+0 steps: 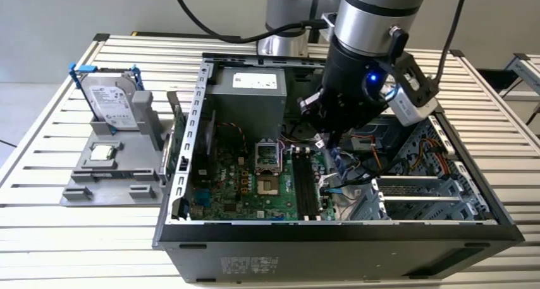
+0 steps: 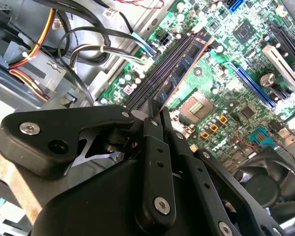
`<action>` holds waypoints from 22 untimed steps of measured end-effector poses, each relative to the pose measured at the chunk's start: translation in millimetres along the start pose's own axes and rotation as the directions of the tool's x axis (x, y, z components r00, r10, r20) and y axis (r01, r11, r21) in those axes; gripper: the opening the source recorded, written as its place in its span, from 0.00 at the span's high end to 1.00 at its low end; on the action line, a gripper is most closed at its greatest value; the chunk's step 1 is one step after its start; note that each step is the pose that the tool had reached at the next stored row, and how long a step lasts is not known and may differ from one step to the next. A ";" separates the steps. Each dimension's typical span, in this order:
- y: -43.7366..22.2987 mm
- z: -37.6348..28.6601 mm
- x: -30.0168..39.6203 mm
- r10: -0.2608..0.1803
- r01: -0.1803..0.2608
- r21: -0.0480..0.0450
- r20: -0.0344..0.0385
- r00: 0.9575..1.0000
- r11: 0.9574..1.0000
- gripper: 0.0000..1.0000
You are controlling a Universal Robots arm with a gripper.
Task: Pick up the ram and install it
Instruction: 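Insert the ram into the slot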
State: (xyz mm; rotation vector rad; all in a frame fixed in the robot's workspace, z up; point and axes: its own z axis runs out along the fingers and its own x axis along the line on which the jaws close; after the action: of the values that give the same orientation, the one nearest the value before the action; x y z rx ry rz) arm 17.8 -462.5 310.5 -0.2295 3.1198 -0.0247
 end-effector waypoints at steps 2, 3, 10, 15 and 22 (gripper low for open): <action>0.1 1.1 0.0 0.000 0.000 0.000 0.000 1.000 1.000 1.00; 0.1 1.7 0.0 0.000 0.000 0.000 0.000 1.000 1.000 1.00; 0.4 5.6 0.0 0.000 0.000 0.000 0.000 1.000 1.000 1.00; 0.4 7.7 0.1 0.000 0.000 0.000 0.000 1.000 1.000 1.00; 0.5 10.0 0.1 0.010 -0.010 0.000 0.000 1.000 1.000 1.00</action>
State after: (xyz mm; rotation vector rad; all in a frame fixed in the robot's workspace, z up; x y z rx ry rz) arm 17.8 -462.1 300.5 -0.2138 3.1212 -0.0253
